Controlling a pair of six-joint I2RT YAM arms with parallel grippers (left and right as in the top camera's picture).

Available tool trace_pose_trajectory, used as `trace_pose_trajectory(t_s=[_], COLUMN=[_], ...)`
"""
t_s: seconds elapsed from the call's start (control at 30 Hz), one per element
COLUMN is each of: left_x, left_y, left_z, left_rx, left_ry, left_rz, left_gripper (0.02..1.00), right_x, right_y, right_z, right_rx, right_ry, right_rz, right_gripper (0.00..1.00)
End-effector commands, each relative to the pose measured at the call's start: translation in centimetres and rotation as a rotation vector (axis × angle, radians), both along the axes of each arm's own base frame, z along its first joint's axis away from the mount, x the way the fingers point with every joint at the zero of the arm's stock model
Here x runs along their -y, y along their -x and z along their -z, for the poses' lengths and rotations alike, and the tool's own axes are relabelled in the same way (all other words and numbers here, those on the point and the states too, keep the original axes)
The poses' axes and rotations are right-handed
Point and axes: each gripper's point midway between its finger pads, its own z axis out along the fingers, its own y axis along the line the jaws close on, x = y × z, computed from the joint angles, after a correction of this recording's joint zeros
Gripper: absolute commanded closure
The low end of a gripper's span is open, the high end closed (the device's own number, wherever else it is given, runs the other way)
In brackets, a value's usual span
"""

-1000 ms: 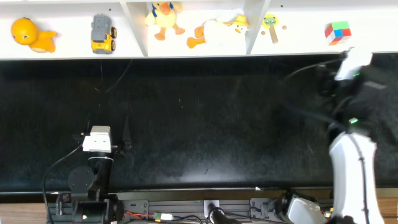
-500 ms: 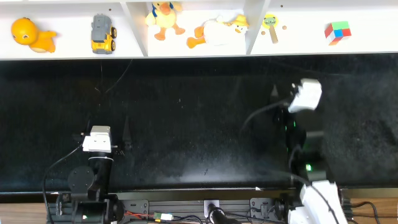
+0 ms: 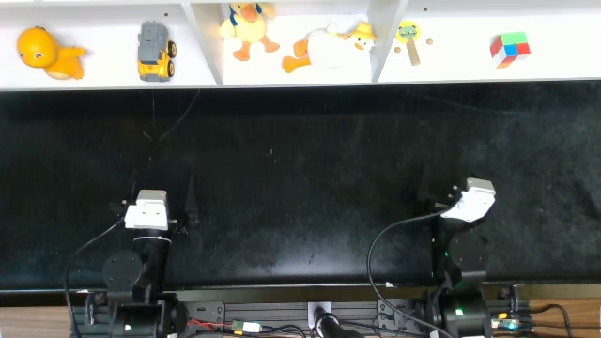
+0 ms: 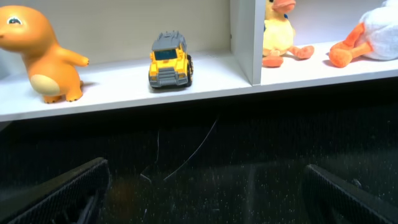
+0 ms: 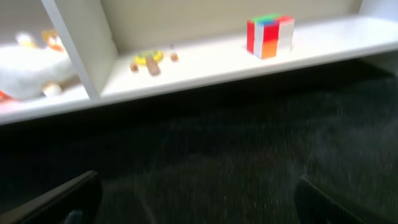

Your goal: Store Toys

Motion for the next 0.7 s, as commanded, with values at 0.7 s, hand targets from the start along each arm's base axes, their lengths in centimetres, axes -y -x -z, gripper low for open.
trace_pose_trajectory(t_s=[0.7], left_x=[0.0], left_y=[0.1], left_z=[-0.1], left_rx=[0.005], left_ry=[-0.012], left_rz=[-0.002], left_gripper=[0.020], right_x=[0.5], right_y=[0.8], right_z=[-3.4], right_rx=[0.165], right_ry=[-0.023], right_rz=[0.015], right_gripper=[0.005])
